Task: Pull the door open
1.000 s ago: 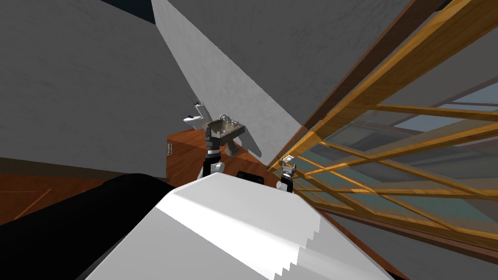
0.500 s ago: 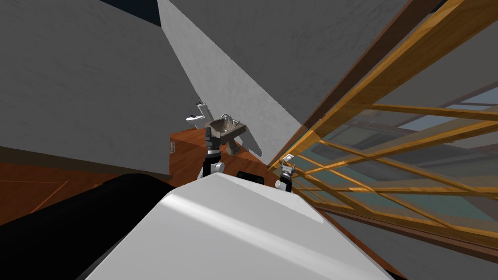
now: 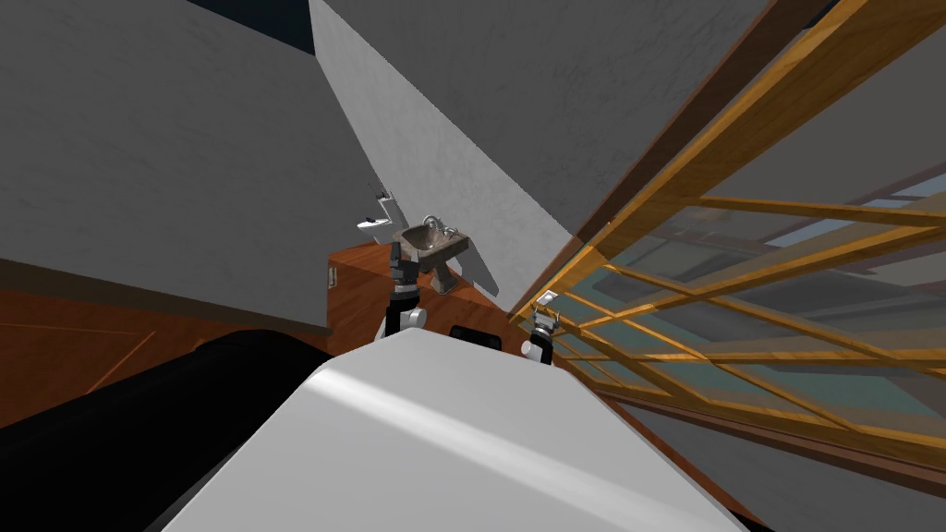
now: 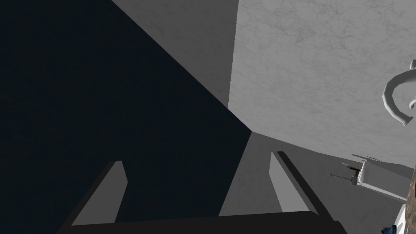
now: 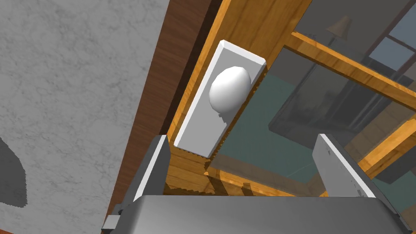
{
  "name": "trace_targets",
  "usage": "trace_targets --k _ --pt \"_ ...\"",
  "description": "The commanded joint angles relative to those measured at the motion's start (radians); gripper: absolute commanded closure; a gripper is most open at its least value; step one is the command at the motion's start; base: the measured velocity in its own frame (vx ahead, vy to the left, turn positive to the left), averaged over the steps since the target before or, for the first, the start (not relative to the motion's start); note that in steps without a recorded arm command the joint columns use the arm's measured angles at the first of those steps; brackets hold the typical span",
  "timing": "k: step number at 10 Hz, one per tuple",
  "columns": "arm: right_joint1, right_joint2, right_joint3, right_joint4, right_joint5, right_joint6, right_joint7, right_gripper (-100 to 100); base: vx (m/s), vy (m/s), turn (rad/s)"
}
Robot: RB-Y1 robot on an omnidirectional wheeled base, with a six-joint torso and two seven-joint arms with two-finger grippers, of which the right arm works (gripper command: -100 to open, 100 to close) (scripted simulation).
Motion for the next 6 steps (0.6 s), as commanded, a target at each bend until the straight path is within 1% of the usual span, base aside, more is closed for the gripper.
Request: trace_targets --k 1,2,3,4,5,6 --pt "-0.004 0.002 0.01 0.002 -0.022 -0.001 -0.05 -100 -0.05 -0.006 0.022" --pt "-0.004 0.002 0.01 0.002 -0.022 -0.001 -0.054 -100 -0.037 -0.003 0.015" --pt "-0.006 0.004 0.017 0.003 -0.04 -0.002 -0.093 -100 -0.037 -0.001 0.027" --pt "-0.009 0.006 0.025 0.003 -0.057 -0.002 -0.12 -100 -0.054 0.001 0.048" --pt "-0.009 0.006 0.025 0.003 -0.057 -0.002 -0.132 -100 -0.041 -0.006 0.02" --pt "-0.012 0.007 0.031 0.004 -0.072 -0.003 -0.168 -100 -0.04 -0.008 0.027"
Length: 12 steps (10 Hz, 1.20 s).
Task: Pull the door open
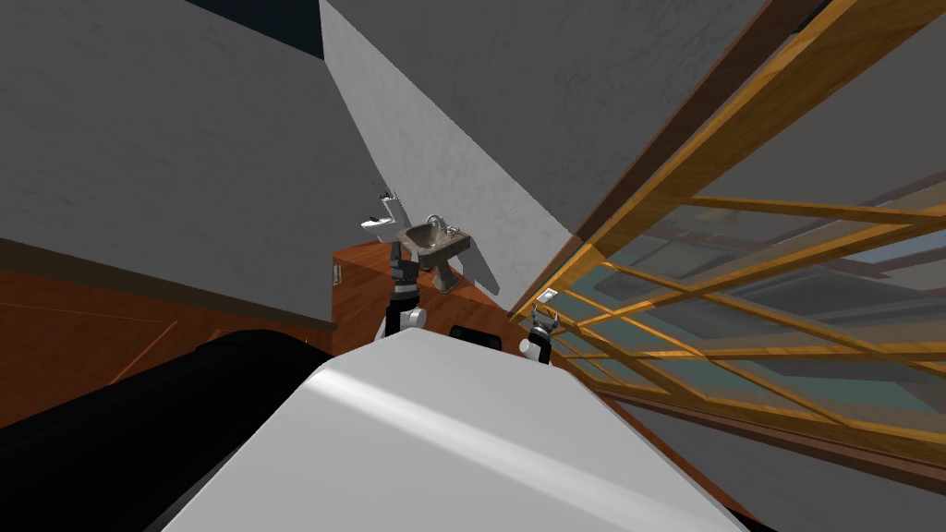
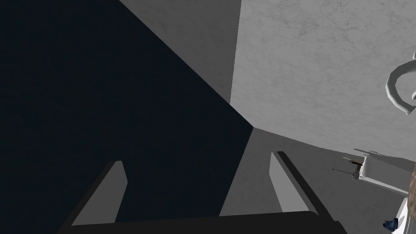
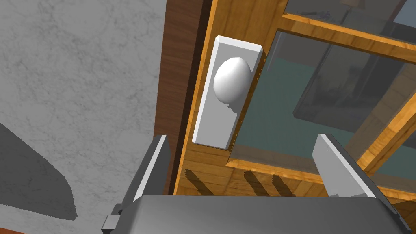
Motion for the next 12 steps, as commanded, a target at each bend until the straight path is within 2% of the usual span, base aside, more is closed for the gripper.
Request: trace_targets --k 1,2,5,8,9,10,11,12 --pt "-0.003 0.003 0.01 -0.001 -0.023 0.0 -0.05 -100 -0.058 -0.012 0.036" --pt "-0.003 0.003 0.01 -0.001 -0.023 0.0 -0.057 -100 -0.043 -0.005 0.013" --pt "-0.008 0.006 0.024 0.0 -0.057 -0.001 -0.141 -100 -0.04 -0.007 0.027" --pt "-0.012 0.008 0.034 0.001 -0.079 -0.001 -0.196 -100 -0.034 -0.003 0.016" --pt "-0.011 0.008 0.032 0.001 -0.074 -0.001 -0.183 -100 -0.014 0.0 0.002" --pt "-0.001 -0.015 0.032 0.008 -0.077 -0.005 -0.214 -100 0.121 0.015 0.038" --pt "-0.001 -0.015 0.032 0.008 -0.077 -0.005 -0.214 -100 0.16 0.009 0.025" --pt "0.007 -0.033 0.032 0.014 -0.08 -0.009 -0.235 -100 0.161 -0.006 0.04"
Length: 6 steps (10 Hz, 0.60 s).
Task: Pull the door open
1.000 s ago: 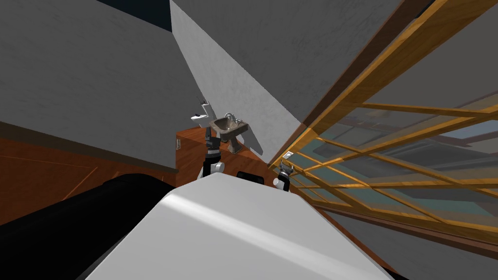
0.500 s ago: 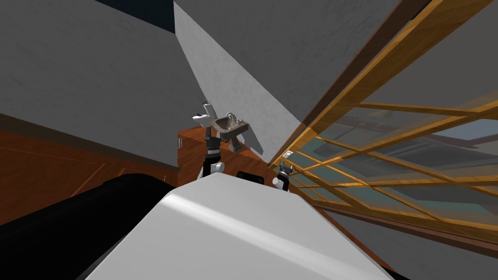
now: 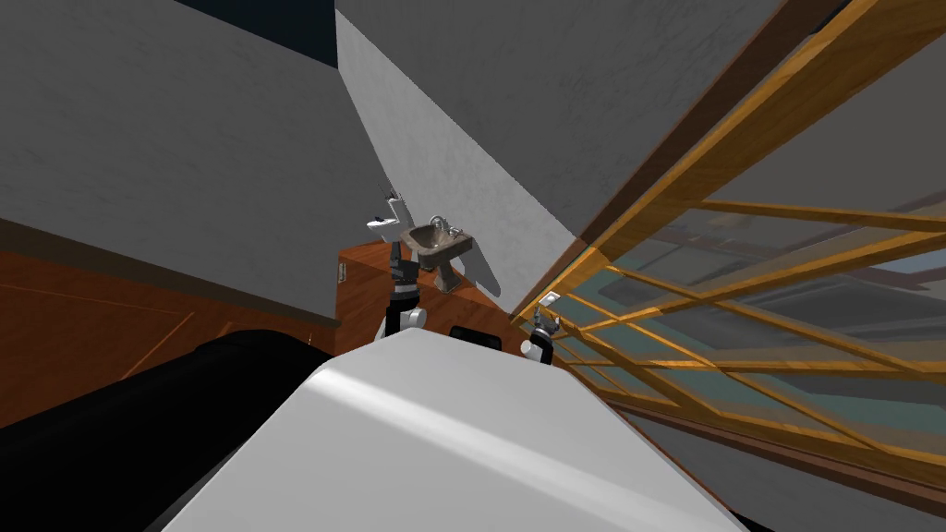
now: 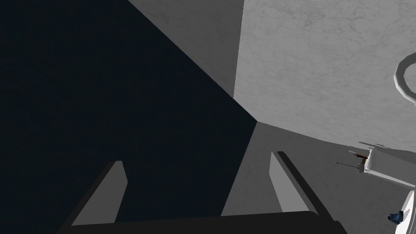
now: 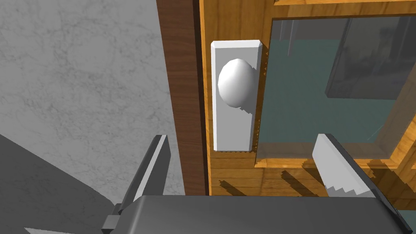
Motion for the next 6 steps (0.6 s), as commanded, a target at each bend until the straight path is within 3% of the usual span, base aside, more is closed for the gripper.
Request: trace_targets --k 1,2,6 --pt "-0.003 -0.023 0.001 0.027 -0.002 -0.012 -0.032 -100 0.148 -0.017 0.032" --pt "0.007 -0.045 0.001 0.034 -0.004 -0.016 -0.058 -100 0.142 -0.006 0.058" --pt "0.027 -0.092 0.002 0.049 -0.009 -0.025 -0.113 -100 0.111 0.004 0.032"
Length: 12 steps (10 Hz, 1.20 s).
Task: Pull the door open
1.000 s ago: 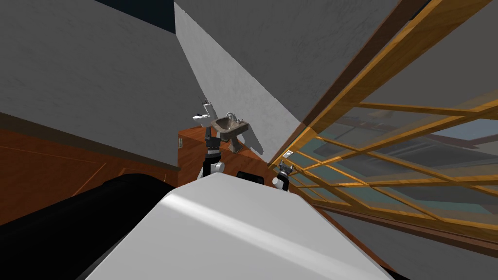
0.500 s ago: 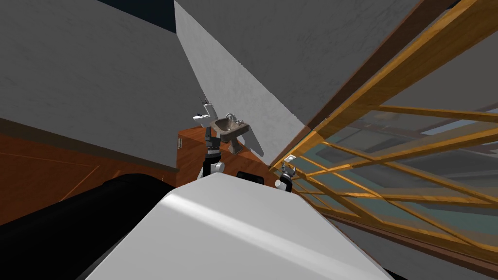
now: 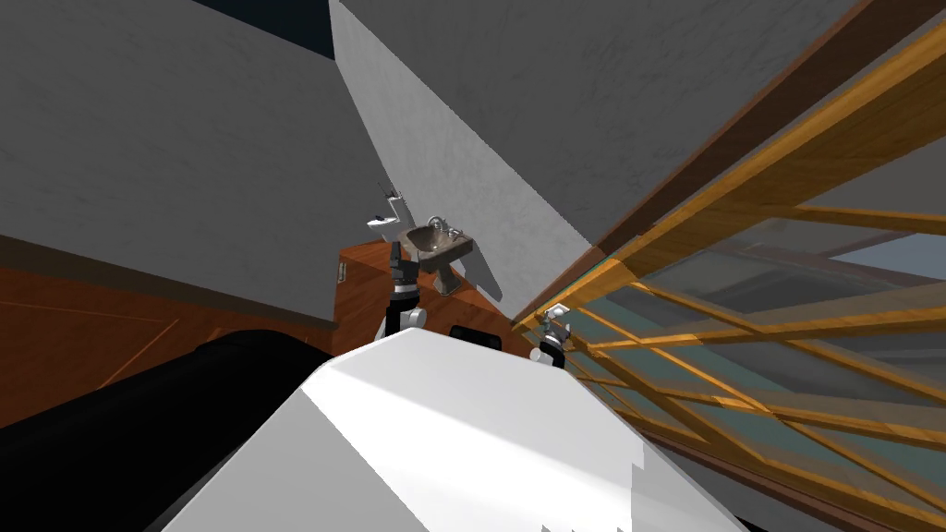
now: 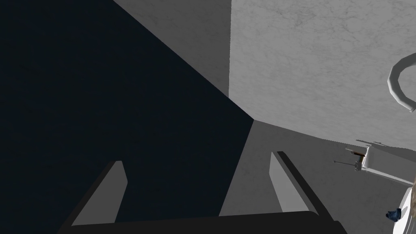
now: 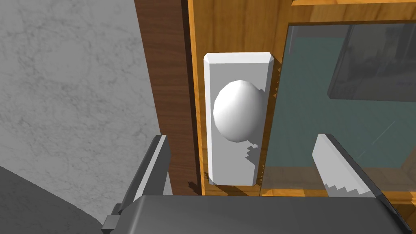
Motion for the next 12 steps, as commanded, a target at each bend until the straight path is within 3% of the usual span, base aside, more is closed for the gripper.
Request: trace_targets --k 1,2,4,5,6,11,12 --pt "0.0 -0.02 0.001 0.021 -0.001 -0.01 -0.029 -100 0.091 -0.021 0.043" --pt "0.009 -0.04 0.001 0.027 -0.004 -0.014 -0.051 -100 0.134 -0.017 0.04" --pt "0.018 -0.061 0.002 0.033 -0.006 -0.018 -0.076 -100 0.139 0.004 0.033" --pt "0.022 -0.052 0.001 0.021 -0.005 -0.014 -0.063 -100 0.072 0.001 0.006" --pt "0.022 -0.052 0.001 0.021 -0.005 -0.014 -0.063 100 -0.011 -0.001 -0.004" --pt "0.022 -0.052 0.001 0.021 -0.005 -0.014 -0.063 100 -0.013 0.0 0.002" --pt "0.026 -0.057 0.019 0.014 0.005 -0.012 -0.073 100 -0.101 -0.021 0.048"
